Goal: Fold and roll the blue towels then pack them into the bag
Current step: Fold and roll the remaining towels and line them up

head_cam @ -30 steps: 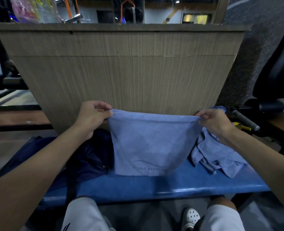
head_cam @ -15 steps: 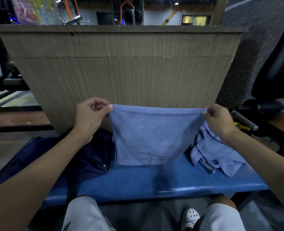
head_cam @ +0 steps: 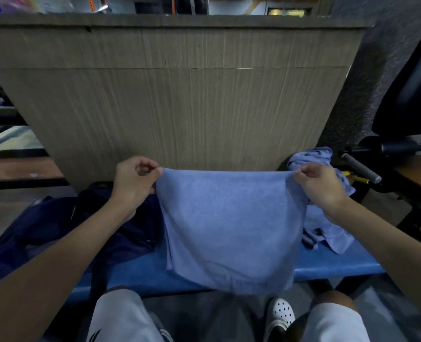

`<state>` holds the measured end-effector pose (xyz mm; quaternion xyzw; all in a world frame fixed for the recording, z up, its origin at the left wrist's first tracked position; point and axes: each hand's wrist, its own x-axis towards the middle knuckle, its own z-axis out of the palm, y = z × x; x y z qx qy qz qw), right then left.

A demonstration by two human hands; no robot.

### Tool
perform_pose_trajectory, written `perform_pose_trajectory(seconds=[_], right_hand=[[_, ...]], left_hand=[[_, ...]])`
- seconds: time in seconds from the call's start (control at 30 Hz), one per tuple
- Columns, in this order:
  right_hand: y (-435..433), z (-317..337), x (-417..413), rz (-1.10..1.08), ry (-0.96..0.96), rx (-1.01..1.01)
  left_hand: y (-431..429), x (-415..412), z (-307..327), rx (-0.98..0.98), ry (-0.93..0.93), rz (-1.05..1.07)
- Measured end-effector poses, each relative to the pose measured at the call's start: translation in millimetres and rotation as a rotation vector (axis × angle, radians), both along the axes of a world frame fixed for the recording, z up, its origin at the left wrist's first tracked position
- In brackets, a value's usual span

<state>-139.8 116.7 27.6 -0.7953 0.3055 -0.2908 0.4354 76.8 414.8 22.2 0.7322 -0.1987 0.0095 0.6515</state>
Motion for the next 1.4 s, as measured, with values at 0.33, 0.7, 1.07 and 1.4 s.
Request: perform_pose_trajectory(seconds=[0.33,0.7,1.07,1.4], right_hand=[[-51.9,-103.8,89.5,-0.068,0.235,-0.088],[-70.6,-165.2,132.2,-0.121,0.253,0.224],[5.0,-213.4,14.7,0.028,0.791,0.119],[36.2,-239.2,-39.3,-0.240,0.487,0.473]], left_hand=[[-73.3,71.4,-107.4,0.252,0.109,0.017],[-93.3,91.6,-155.2,0.406,0.142,-0.009],[-11.8,2.5,-183.7,0.973,0.370,-0.247],[-1.5,-48.1,-198.5,0.891,0.540,-0.127]])
